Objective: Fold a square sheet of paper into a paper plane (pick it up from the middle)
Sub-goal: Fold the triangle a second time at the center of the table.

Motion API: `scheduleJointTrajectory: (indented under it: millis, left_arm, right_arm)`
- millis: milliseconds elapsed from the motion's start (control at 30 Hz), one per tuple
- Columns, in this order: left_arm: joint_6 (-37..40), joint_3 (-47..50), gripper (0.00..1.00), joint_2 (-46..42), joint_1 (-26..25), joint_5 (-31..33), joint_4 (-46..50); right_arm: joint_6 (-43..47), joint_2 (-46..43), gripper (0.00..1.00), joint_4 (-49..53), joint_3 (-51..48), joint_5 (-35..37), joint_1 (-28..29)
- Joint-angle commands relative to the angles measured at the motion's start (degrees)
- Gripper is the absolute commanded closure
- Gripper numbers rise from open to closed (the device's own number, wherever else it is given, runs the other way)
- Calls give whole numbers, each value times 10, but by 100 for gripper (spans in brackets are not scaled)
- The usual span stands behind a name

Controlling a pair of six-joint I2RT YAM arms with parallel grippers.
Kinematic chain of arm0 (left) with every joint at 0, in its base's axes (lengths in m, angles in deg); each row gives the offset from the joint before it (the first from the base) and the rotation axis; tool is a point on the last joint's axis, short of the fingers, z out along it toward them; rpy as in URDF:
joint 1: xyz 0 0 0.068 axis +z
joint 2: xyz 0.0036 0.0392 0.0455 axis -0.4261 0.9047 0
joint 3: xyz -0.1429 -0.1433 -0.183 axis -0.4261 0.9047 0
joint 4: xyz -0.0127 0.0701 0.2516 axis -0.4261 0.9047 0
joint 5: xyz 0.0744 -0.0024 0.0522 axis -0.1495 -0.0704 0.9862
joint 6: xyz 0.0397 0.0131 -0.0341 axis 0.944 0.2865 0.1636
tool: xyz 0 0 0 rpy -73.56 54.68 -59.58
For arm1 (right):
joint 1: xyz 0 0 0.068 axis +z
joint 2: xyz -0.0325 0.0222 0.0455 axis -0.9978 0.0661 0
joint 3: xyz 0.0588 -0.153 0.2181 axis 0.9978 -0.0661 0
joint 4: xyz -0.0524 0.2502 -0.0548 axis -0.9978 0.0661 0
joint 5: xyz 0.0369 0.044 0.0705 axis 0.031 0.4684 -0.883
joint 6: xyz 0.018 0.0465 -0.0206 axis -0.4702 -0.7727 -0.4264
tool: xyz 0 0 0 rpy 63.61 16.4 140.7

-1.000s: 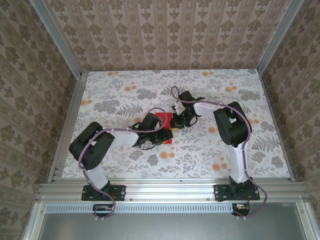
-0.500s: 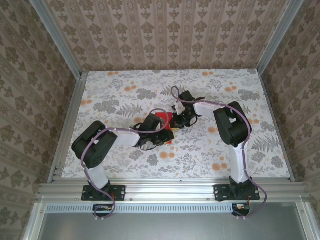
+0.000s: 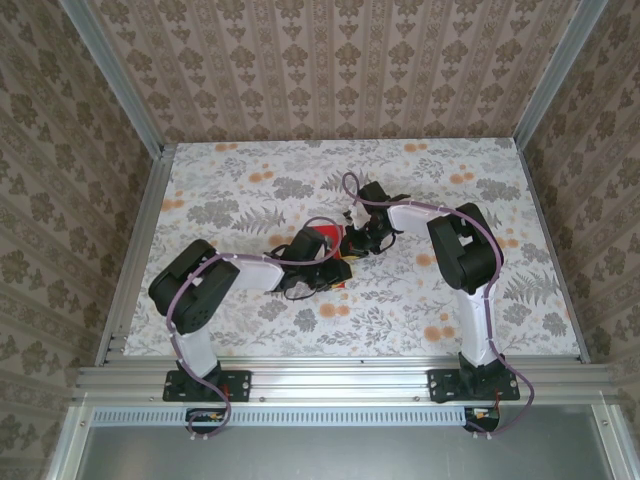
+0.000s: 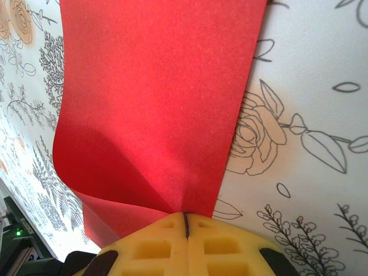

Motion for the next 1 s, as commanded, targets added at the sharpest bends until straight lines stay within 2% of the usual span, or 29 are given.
scheduleJointTrajectory:
  millis: [0,267,667,967]
  left_arm:
    - [11,-19,69,9,-6,-10,19]
    - [41,-22,68,-68,13,27,74]
    - [23,-26,82,-33,36,65,76]
    - [24,-40,87,-10,40,94,111]
  right_arm:
    - [-8,57,94,24,-25,92,0]
    - [-6,55,94,26,-25,93,0]
    - [-4,54,94,26,-27,90,0]
    - [-3,53,94,25,-26,86,0]
